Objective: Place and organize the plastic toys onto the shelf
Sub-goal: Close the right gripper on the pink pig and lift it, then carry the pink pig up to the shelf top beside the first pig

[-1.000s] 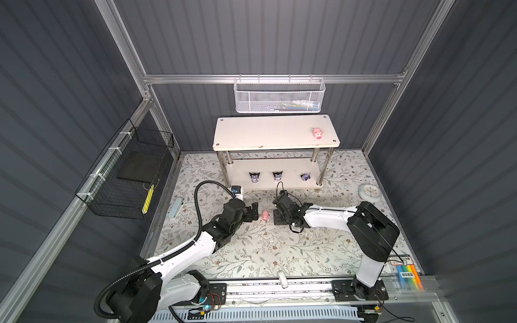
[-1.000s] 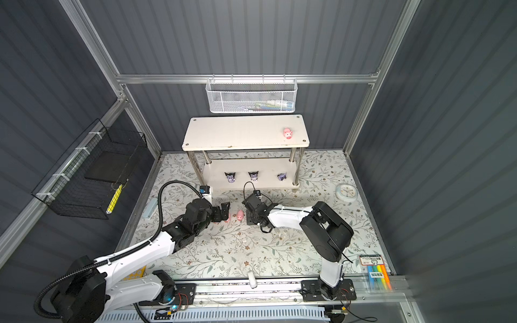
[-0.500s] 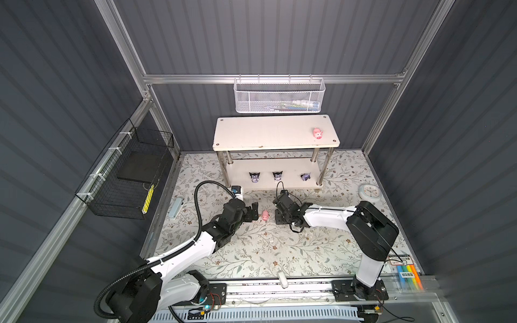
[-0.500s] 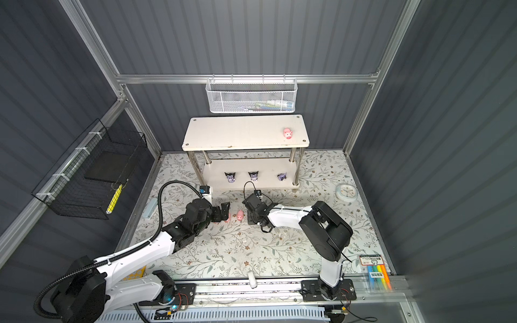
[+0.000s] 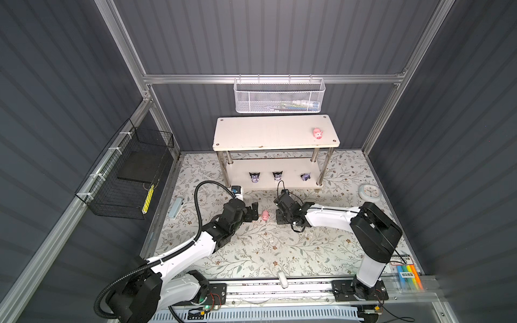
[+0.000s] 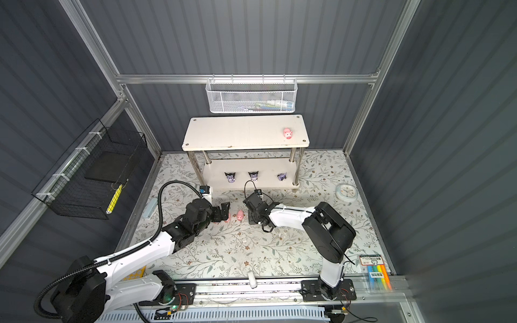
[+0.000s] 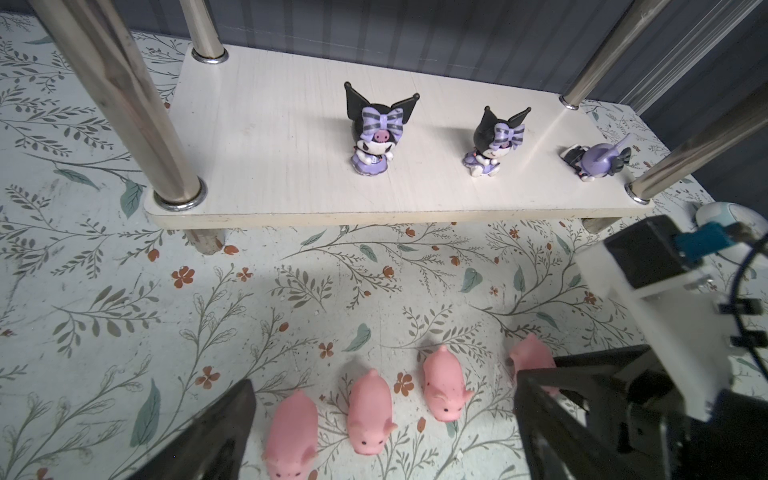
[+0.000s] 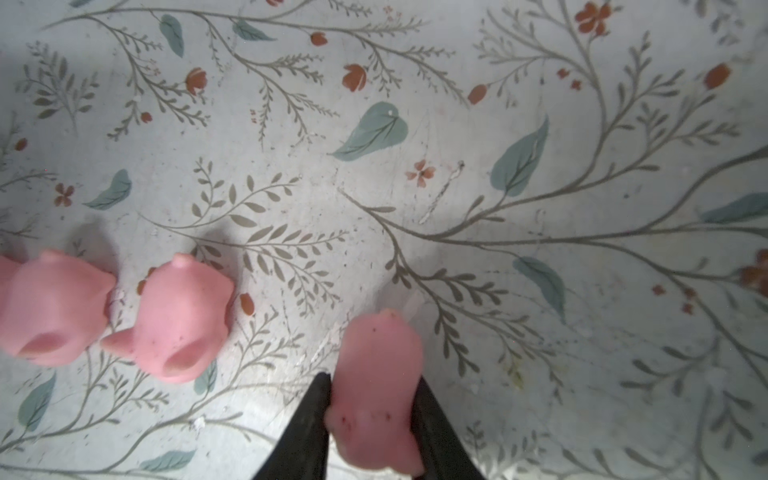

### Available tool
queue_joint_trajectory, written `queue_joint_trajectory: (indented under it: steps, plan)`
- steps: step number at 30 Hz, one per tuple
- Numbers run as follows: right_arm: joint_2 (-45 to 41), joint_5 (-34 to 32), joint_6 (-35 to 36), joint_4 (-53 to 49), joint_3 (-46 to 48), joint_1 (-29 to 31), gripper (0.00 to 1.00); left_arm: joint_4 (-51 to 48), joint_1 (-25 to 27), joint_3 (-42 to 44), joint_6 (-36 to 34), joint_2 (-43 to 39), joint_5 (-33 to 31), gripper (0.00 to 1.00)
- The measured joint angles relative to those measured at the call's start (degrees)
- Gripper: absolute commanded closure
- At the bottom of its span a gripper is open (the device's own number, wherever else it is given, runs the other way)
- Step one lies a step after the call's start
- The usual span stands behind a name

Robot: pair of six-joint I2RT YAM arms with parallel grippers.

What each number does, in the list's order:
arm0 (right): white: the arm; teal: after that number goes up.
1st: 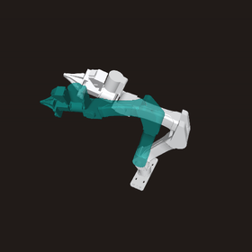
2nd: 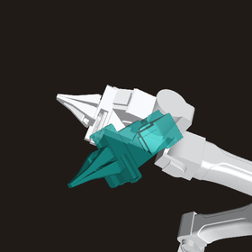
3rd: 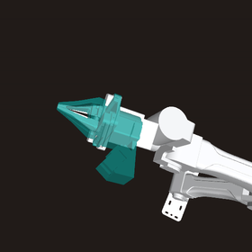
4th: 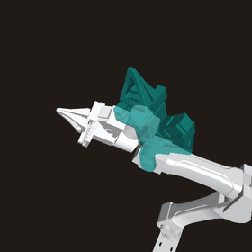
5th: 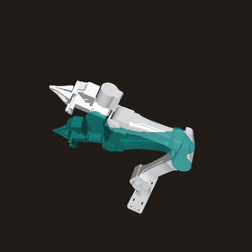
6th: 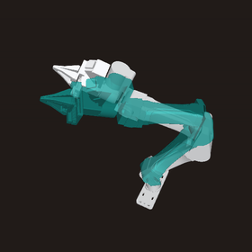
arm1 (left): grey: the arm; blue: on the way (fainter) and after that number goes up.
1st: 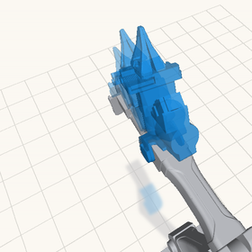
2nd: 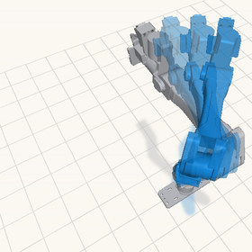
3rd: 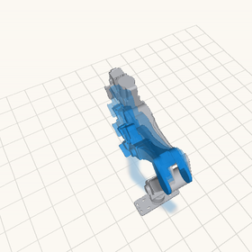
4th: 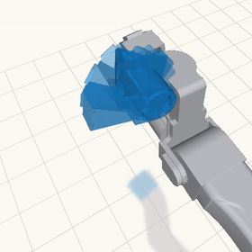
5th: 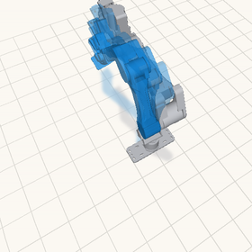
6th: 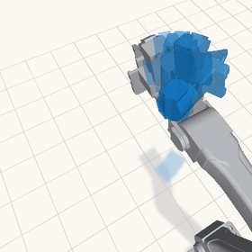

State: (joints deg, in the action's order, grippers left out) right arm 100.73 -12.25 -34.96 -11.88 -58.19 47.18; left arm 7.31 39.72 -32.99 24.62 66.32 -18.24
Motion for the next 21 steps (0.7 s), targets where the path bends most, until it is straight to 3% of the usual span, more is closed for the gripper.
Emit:
queue_joint_trajectory:
  steps: [11,21]
  plan:
    - [-17.7,2.6,7.5,-17.1,-3.4,-1.7,0.69,0.1,0.0,0.0,0.0,0.2,0.0,0.03]
    - [-23.8,3.5,14.2,-40.4,-23.6,-3.9,0.69,0.8,0.0,0.0,0.0,1.9,0.2,0.03]
